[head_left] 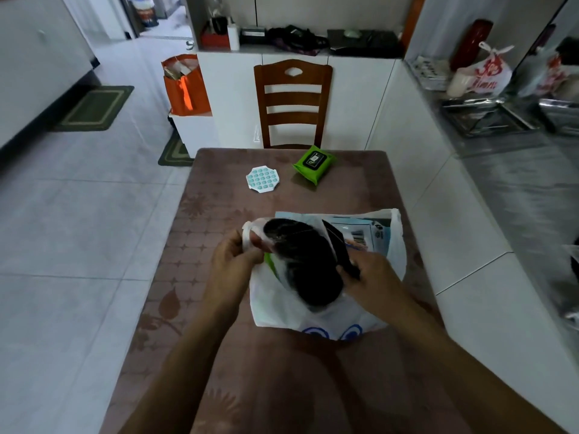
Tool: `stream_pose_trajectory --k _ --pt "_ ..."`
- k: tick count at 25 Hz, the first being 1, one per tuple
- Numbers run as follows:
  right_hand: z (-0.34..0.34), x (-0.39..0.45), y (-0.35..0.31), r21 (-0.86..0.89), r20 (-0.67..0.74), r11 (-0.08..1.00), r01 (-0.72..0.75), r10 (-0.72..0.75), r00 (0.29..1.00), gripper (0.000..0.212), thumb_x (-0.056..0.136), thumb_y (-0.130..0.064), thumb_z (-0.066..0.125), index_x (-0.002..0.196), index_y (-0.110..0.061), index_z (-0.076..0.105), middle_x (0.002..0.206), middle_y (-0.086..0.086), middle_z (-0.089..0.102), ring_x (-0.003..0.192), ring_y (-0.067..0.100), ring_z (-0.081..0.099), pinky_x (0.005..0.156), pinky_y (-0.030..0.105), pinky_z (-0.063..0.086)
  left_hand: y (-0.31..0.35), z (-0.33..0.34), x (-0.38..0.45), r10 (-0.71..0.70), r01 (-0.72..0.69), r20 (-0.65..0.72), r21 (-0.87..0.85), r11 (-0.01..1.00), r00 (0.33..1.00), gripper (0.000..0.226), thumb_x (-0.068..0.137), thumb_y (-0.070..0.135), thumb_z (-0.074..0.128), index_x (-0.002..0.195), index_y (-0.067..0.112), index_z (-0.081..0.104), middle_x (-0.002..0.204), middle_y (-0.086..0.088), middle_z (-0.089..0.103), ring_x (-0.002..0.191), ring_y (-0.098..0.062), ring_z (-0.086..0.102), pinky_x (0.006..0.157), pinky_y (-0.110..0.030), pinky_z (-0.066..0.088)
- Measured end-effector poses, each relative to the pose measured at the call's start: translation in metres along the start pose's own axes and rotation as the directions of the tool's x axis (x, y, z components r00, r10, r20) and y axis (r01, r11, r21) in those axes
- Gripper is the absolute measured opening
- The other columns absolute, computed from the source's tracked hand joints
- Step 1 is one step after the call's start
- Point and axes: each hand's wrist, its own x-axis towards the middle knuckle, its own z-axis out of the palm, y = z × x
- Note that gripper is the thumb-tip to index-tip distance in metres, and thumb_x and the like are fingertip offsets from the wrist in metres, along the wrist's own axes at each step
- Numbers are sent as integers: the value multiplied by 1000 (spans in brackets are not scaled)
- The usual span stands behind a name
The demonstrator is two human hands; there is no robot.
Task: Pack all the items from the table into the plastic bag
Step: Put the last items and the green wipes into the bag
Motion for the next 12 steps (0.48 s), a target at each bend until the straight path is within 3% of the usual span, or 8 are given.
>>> stream_pose_trajectory --k 2,4,6,8,10,12 --pt "-17 3 6 -76 0 995 -65 65 998 35 88 -3 63 119 -20 67 92 -13 70 74 -6 62 63 0 42 -3 -9 4 -41 47 63 -87 995 997 24 75 -2 53 97 -9 60 77 -6 69 74 -15 66 62 -21 54" --pt "-25 8 7 -174 -71 983 -62 51 996 34 85 -1 65 117 -14 68 97 4 74 82 11 67 68 1 42 -5 -9 2 -88 98 98 -101 990 991 31 76 -1 64 107 -6 58 85 -12 67 79 -21 67 66 -28 57" --pt "-21 16 -6 -278 -87 960 14 -40 995 36 80 0 67 114 -13 69 104 7 74 91 21 69 80 15 51 -6 -2 0 -88 86 82 31 996 993 33 77 9 75 106 6 60 84 -14 65 78 -22 65 70 -35 58" --pt "-14 24 -20 -441 104 892 98 -58 993 42 77 -3 66 116 -19 68 108 5 72 99 25 67 85 32 54 -4 4 -1 -32 39 -30 231 972 999 29 75 11 80 96 15 60 77 -10 65 69 -20 63 64 -33 56" --pt "-8 33 -27 -658 362 727 194 79 929 41 80 -6 61 117 -23 66 110 5 69 103 25 63 84 34 50 0 5 0 38 16 -127 399 917 991 31 70 4 80 90 19 61 67 -6 61 56 -13 56 49 -22 49" --pt "0 33 -31 -739 410 624 254 118 904 35 82 -10 59 115 -22 65 108 5 68 101 25 62 81 35 50 5 5 -1 -6 32 -73 363 931 997 36 68 2 78 95 21 64 63 -1 56 52 -9 53 48 -17 45"
